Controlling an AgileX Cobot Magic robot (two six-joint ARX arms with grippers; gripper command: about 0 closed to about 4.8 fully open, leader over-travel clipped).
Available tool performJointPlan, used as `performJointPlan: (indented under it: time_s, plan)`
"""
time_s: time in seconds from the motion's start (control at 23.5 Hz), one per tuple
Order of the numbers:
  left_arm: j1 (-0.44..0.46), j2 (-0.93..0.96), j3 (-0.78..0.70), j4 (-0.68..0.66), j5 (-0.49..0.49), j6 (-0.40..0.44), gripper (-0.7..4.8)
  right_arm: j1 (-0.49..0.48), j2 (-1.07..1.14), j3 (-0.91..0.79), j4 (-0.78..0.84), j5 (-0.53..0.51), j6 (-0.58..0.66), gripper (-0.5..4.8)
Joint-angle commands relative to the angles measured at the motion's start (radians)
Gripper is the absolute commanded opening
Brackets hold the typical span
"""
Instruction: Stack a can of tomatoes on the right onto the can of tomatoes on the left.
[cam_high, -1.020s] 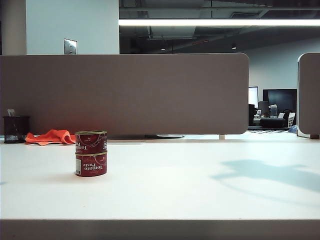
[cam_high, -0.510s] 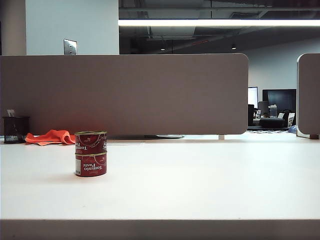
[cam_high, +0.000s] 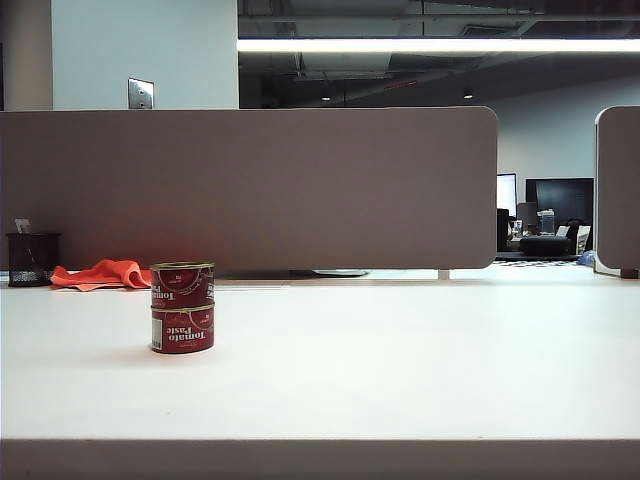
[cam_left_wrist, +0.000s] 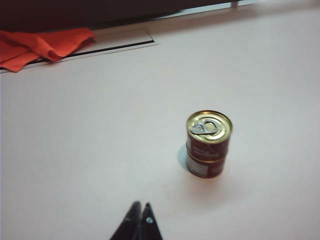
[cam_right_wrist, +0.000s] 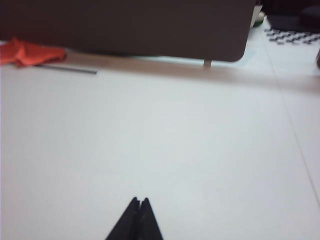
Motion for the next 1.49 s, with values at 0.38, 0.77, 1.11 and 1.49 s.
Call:
performJointPlan:
  time_s: [0.38, 0.77, 1.11, 1.49]
  plan:
    - [0.002, -0.048, -0.196, 0.342, 0.082, -0.002, -0.05, 0.001, -0.055, -0.300, 0.323, -0.057, -0.003, -0.01]
    - [0.003, -0.300, -0.202, 0.180, 0.052, -0.001, -0.05, 0.000, -0.055, -0.424, 0.517, -0.084, -0.003, -0.01]
    - [0.002, -0.302, -0.302, 0.264, 0.027, 0.016, -0.05, 0.000, -0.054, -0.424, 0.523, -0.091, -0.095, -0.01]
    - [0.002, -0.302, -0.301, 0.224, 0.022, 0.015, -0.05, 0.000, -0.054, -0.424, 0.508, -0.092, -0.104, -0.01]
